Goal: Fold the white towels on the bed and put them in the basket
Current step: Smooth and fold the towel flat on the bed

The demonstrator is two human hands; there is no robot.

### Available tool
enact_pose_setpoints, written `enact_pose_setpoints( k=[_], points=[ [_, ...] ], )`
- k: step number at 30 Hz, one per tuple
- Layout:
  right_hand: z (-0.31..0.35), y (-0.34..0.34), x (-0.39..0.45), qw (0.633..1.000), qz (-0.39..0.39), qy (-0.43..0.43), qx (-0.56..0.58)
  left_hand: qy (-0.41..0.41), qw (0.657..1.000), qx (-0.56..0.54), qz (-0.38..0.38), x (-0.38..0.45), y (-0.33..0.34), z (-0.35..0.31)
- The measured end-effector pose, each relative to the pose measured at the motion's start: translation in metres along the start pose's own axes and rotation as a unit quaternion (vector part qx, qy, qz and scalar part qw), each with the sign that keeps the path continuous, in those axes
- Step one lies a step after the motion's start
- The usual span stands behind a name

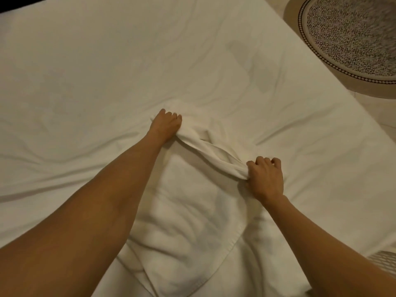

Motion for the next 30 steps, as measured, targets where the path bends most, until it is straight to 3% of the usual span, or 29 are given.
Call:
enact_pose_setpoints(
  k=[3,7,11,20,25,30],
  points=[
    [0.019,-0.01,-0.006,0.999,-0.014,-0.026,0.011,-0.016,0.999,-0.033,-0.012,-0.014,-0.001,0.013],
    [0.063,-0.03,-0.046,0.995,0.041,-0.036,0.08,-0.035,0.996,-0.072,-0.047,-0.056,-0.002,0.034],
    [0.119,-0.046,-0.102,0.991,0.04,-0.037,0.119,-0.05,0.993,-0.098,-0.048,-0.118,0.018,0.053],
    [0.217,-0.049,-0.195,0.985,0.073,-0.084,0.133,-0.075,0.986,-0.138,-0.061,-0.246,0.055,0.064],
    [0.247,-0.033,-0.232,0.979,0.137,-0.061,0.136,-0.074,0.991,-0.107,-0.04,-0.285,0.075,0.063],
    [0.259,-0.018,-0.256,0.967,0.175,-0.094,0.158,-0.074,0.991,-0.095,0.06,-0.302,0.092,0.057]
  ],
)
Point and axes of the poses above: each hand's wrist, its own x-axis towards the middle knuckle, its own y-axis out of the palm, z = x × y, the point moved 7 cm from there along x, towards the middle knuckle, and after that the axes turned 12 degrees about -z, right-handed, at the moved point
